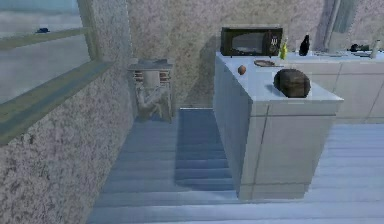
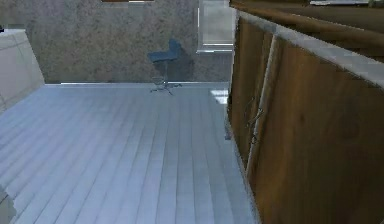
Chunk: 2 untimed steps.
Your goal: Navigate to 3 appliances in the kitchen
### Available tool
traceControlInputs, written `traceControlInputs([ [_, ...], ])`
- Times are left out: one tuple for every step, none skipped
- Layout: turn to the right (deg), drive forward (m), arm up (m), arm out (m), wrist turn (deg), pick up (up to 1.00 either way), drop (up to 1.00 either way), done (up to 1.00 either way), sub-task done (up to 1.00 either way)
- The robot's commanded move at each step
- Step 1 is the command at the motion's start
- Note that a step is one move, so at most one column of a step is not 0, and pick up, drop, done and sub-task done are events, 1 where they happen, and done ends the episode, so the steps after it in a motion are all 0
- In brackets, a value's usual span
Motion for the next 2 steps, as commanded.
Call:
traceControlInputs([
  [0.0, 1.0, 0.0, 0.0, 0.0, 0.0, 0.0, 0.0, 0.0],
  [-9.0, 0.0, 0.0, 0.0, 0.0, 0.0, 0.0, 0.0, 0.0],
])
